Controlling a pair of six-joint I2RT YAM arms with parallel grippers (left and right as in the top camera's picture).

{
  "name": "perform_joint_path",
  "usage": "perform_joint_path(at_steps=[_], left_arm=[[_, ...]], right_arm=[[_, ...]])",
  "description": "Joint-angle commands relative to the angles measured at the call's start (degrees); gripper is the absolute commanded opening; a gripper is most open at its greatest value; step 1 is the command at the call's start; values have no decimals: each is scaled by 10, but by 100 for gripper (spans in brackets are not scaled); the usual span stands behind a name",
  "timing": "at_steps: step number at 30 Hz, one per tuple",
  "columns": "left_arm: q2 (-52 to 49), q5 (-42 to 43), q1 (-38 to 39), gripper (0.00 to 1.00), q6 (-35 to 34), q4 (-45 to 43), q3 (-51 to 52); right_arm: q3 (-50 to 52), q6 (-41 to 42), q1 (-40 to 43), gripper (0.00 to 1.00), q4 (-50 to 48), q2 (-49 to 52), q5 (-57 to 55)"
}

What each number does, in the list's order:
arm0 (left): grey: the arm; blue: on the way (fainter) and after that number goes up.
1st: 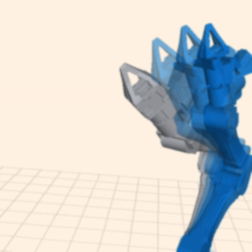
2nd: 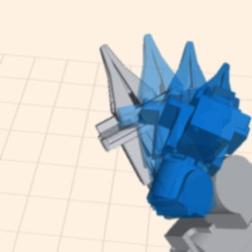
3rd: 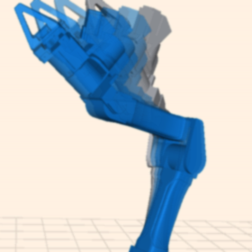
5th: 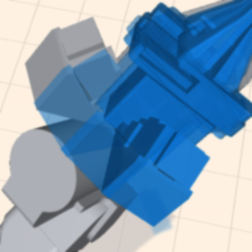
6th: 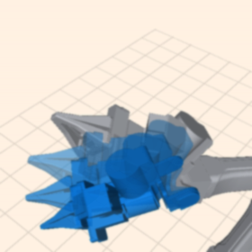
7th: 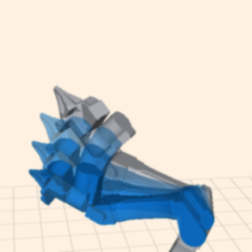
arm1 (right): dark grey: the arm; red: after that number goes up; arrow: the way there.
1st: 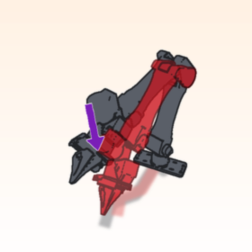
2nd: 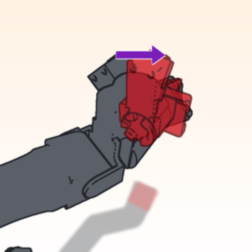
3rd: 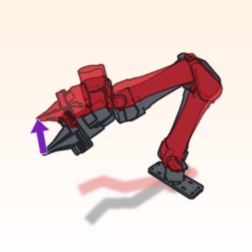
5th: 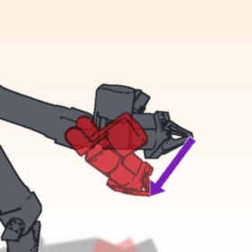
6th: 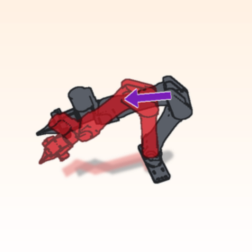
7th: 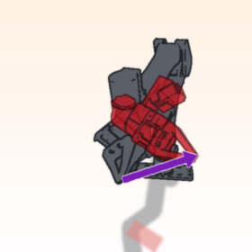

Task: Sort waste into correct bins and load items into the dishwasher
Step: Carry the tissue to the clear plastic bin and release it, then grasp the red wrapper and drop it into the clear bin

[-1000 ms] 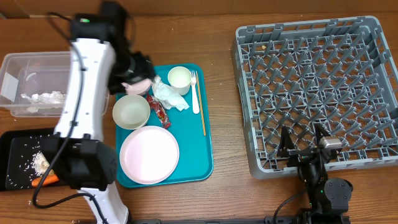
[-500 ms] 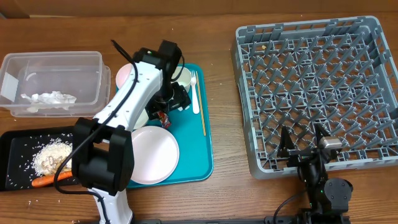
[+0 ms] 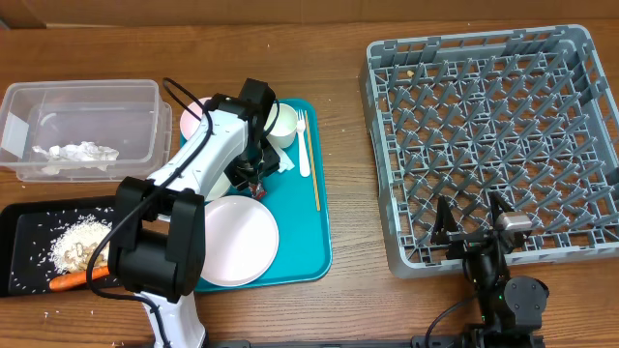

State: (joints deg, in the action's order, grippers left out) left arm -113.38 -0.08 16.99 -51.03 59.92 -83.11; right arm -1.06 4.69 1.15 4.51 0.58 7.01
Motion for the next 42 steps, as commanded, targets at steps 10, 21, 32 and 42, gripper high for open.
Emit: perform_joint_path(at_steps=[10,21,32,42], left_arm=[[6,1,0,4,8,64,-54],[7,-68,2,4,47,204,-249],[7,-117,-229,4,0,173,-310],[5,-92,-362,100,17,88,-303]], right_arm=[[6,0,3,100,-3,-4,-5],[6,0,3,100,-3,-4,-5],[6,0,3,100,-3,-4,-5],[6,0,3,100,-3,-4,-5]])
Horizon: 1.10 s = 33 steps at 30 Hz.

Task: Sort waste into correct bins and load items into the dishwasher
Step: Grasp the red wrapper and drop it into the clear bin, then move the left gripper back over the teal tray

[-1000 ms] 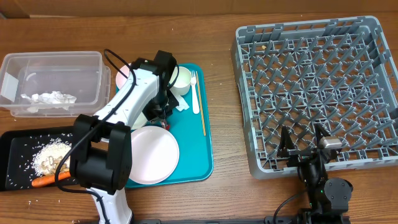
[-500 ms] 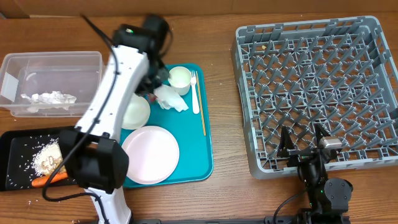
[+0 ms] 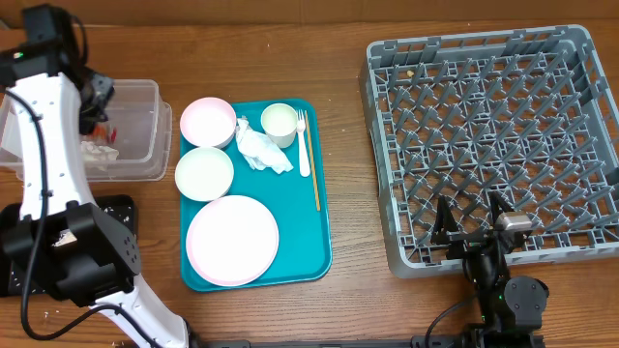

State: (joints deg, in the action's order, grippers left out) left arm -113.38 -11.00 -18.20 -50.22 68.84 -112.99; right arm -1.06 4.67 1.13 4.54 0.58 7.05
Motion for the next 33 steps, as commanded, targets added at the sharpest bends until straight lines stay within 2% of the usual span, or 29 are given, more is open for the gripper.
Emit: perform_joint_path(at_steps=[1,3,6,7,8,13,17,22,24,25,26,27,31,33], left_arm=[[5,28,-12,100,26,-1,-4],[6,68,-10,100,78,2,-4],[6,173,7,100,146,7,-4],[6,231,32,100,177,10,-4],[6,246,48,100,186,15,-4],[5,189,191,100,172,65,13],[5,172,293,100,171,27,57],[5,91,343,100,117,-4,96],[5,91,344,92,115,-7,110],[5,91,344,88,125,-6,116],[5,91,344,78,133,-4,122],[5,91,343,76,153,-11,136],[5,91,365,81,255,-89,199],[5,90,372,82,276,-109,213]], right_arm=[[6,0,3,100,-3,-4,-6],[6,0,3,100,-3,-4,-6],[6,0,3,100,-3,-4,-6],[6,0,3,100,-3,-4,-6],[6,0,3,100,-3,-4,-6],[6,0,3,100,-3,-4,-6],[6,0,3,100,-3,-4,-6],[6,0,3,100,-3,-4,-6],[6,0,3,100,-3,-4,-6],[6,0,3,100,-3,-4,-6],[6,0,3,100,-3,-4,-6],[6,0,3,100,-3,-4,-6],[6,0,3,100,-3,-4,-6],[6,0,3,100,-3,-4,-6]])
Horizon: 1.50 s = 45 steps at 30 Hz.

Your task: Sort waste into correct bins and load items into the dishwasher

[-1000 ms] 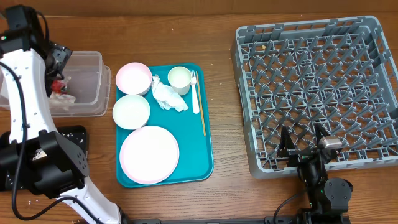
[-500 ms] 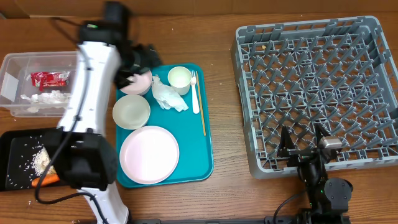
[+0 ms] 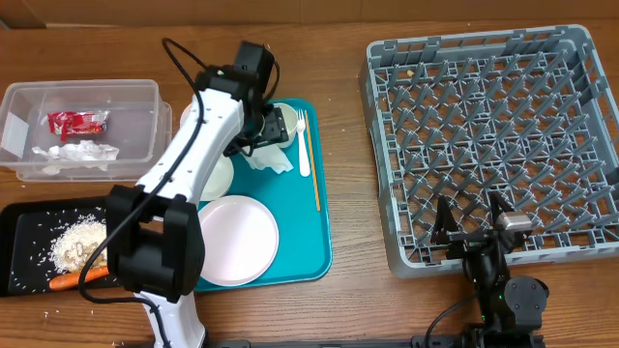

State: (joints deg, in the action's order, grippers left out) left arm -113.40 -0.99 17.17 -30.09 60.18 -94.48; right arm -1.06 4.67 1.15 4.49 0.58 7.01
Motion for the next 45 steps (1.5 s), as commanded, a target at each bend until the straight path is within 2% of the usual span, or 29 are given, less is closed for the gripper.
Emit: perform_joint_path(at_steps=[1,8,15,22,26,33,35,37,42,45], left_arm=[[6,-11,22,81,80,-35,35],[6,-61,28,79,148,-50,41],[6,-61,35,79,169,-35,62],[6,-95,51,80,172,-104,125],[6,-95,51,79,198,-147,147],[6,-95,51,77,198,-172,164],[6,-96,51,70,198,-174,164],[6,-97,51,56,198,-179,165],[6,-97,51,49,196,-190,165],[6,-97,51,26,196,-181,165]], right_arm=[[6,0,3,100,-3,-4,-5],[6,0,3,100,-3,-4,-5],[6,0,3,100,-3,-4,-5],[6,0,3,100,-3,-4,-5],[6,0,3,100,-3,-4,-5],[6,0,3,100,-3,-4,-5],[6,0,3,100,-3,-4,-5],[6,0,3,100,-3,-4,-5],[6,0,3,100,-3,-4,-5],[6,0,3,100,-3,-4,-5]])
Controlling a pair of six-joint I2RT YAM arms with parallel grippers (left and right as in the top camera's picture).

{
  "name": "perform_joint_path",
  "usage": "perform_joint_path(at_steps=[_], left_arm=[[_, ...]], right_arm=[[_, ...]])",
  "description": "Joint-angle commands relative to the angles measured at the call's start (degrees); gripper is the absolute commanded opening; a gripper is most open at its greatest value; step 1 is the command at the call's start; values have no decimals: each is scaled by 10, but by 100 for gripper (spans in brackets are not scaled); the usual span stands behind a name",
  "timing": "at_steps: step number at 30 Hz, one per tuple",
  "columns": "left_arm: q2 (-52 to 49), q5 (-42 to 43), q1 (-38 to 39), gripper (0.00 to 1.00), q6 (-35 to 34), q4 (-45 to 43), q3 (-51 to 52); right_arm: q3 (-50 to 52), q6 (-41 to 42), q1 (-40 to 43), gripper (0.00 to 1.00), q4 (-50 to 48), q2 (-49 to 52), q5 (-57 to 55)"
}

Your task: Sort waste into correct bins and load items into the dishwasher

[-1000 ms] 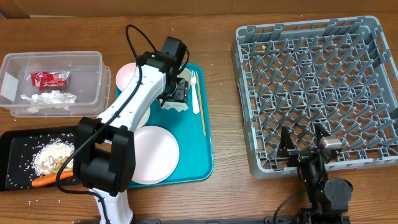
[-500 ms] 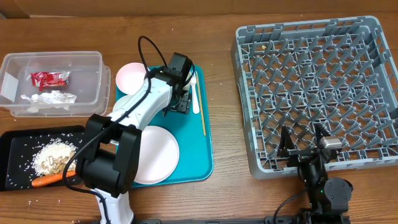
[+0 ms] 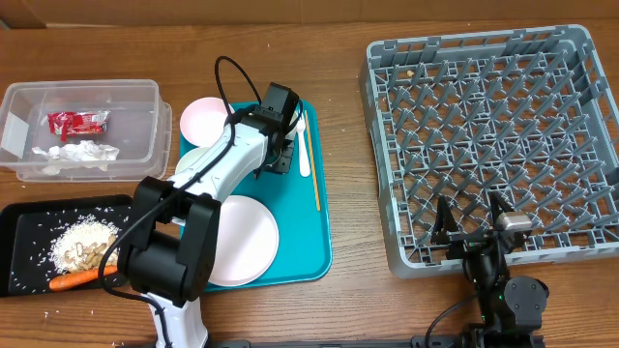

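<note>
My left gripper (image 3: 279,160) points down at the far middle of the teal tray (image 3: 314,246), where its dark fingers cover the spot beside the fork (image 3: 302,145). No crumpled tissue shows on the tray, and the wrist hides the small cup. Whether the jaws are closed is hidden. A pink bowl (image 3: 205,116), a partly covered white bowl (image 3: 196,162) and a white plate (image 3: 247,237) share the tray. The grey dish rack (image 3: 493,126) stands at the right. My right gripper (image 3: 466,220) rests open at the rack's near edge.
A clear bin (image 3: 145,97) at the far left holds a red wrapper (image 3: 77,121) and white tissue (image 3: 73,152). A black tray (image 3: 24,217) at the near left holds rice and a carrot (image 3: 75,280). A thin chopstick (image 3: 314,179) lies on the teal tray's right side.
The left wrist has shifted right and nearer, now over the cup. Its fingers sit where the crumpled tissue lay, and the tissue no longer shows. The right arm has not moved.
First the left gripper hung over the teal tray with a red wrapper at its fingers, and the bin held only tissue. Then it was over the clear bin. Then the wrapper lay in the bin and the gripper was back at the tissue, where it is now lower.
</note>
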State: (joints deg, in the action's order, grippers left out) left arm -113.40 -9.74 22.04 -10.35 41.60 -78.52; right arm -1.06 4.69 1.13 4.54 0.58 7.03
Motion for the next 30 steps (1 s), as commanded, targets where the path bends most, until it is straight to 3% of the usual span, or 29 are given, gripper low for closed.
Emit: perform_joint_path(at_steps=[1,2,3,14,22,30], left_arm=[[6,-9,2,15,-4,8,5],[6,-9,2,6,-9,10,5],[6,-10,2,4,-14,11,5],[26,-13,3,4,-68,47,3],[163,-12,3,4,-81,52,3],[226,-53,2,4,-105,78,3]], right_arm=[[6,0,3,100,-3,-4,-6],[6,0,3,100,-3,-4,-6],[6,0,3,100,-3,-4,-6],[6,0,3,100,-3,-4,-6],[6,0,3,100,-3,-4,-6],[6,0,3,100,-3,-4,-6]])
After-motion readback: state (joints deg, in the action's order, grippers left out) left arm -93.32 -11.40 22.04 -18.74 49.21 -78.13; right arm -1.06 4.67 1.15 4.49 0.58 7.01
